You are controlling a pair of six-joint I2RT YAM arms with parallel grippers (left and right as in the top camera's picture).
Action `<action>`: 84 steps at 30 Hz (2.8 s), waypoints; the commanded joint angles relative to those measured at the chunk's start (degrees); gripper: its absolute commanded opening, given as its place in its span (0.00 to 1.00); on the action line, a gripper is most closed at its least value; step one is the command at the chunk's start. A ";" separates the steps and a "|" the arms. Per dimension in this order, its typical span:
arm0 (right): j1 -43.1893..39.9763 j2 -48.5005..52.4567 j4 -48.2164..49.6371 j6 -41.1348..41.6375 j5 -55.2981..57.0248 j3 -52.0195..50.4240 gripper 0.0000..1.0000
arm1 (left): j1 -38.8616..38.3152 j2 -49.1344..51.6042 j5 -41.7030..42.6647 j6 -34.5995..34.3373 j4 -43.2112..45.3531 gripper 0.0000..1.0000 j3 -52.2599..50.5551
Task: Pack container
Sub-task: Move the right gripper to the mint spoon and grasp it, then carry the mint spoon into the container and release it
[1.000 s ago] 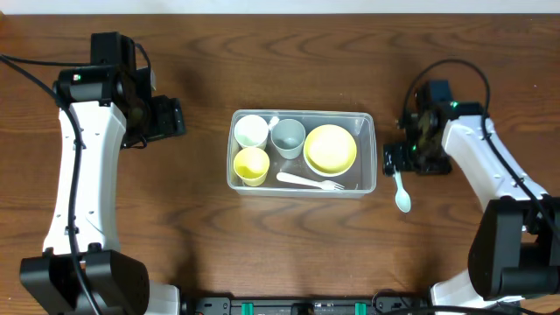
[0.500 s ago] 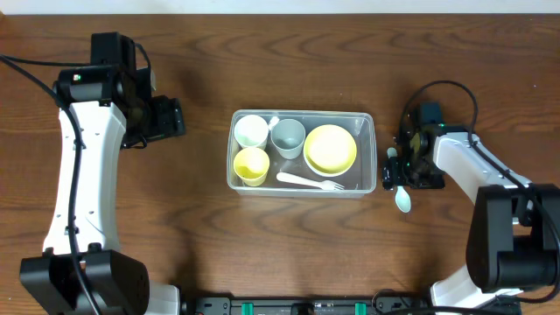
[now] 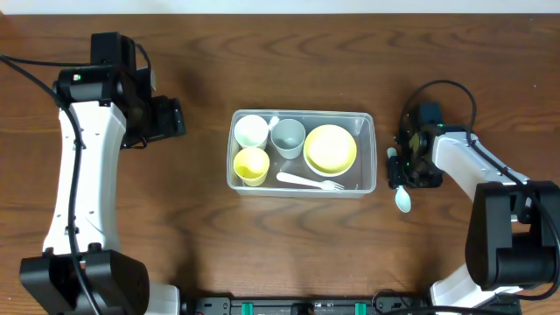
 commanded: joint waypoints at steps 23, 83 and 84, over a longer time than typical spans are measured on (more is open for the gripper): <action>0.11 1.46 2.82 -0.26 -0.85 -0.42 0.01 | 0.15 -1.05 -0.07 -0.52 -0.20 0.83 -0.28; 33.99 -1.53 -10.58 -14.14 7.30 28.20 0.50 | 0.13 -1.05 -0.07 -0.50 0.00 0.83 -0.28; 33.29 -2.73 -9.55 -11.85 8.63 28.20 0.50 | 0.13 -1.05 -0.09 -0.50 0.00 0.83 -0.28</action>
